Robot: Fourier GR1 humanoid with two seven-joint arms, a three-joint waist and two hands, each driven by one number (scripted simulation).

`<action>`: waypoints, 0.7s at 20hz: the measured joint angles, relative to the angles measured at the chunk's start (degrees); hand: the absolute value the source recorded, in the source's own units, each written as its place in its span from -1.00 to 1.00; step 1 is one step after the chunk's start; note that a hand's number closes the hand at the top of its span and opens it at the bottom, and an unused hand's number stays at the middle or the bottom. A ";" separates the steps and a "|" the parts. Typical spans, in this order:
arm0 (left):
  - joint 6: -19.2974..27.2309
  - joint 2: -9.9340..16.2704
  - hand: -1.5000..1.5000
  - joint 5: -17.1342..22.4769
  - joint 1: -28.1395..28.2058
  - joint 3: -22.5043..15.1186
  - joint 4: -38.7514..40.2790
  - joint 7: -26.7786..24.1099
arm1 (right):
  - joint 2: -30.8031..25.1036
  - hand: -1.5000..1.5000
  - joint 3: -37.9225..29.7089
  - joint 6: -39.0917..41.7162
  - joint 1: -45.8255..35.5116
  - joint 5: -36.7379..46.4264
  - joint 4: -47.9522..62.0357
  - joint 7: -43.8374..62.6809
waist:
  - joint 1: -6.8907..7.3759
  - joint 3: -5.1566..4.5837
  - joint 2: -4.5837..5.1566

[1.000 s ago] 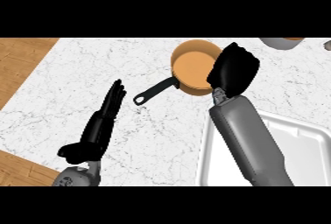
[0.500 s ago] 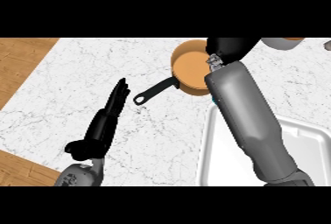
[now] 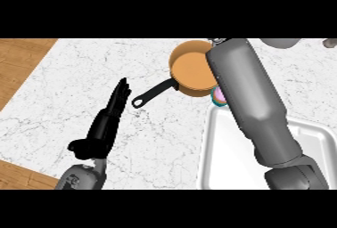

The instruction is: Pick the cupcake from the tray and place it in the pot

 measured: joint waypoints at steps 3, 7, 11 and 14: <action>0.44 -0.21 0.00 0.05 -0.03 0.46 0.46 -0.11 | -0.01 1.00 -2.20 0.55 -2.35 1.78 2.39 0.57 | -0.93 0.06 -0.18; 0.97 -0.24 0.00 -0.07 0.19 1.01 0.81 -0.34 | -0.01 1.00 -5.00 1.06 -4.23 3.68 5.16 0.87 | -2.09 0.16 -0.54; 1.23 -0.42 0.00 0.13 -0.03 1.48 1.07 -0.12 | 0.00 1.00 -7.89 0.75 -5.11 3.79 7.39 0.98 | -3.01 0.27 -0.74; 1.28 -0.29 0.00 0.31 -0.15 1.99 1.23 -0.10 | 0.01 1.00 -10.29 -0.06 -4.85 2.47 8.89 1.00 | -3.31 0.34 -0.81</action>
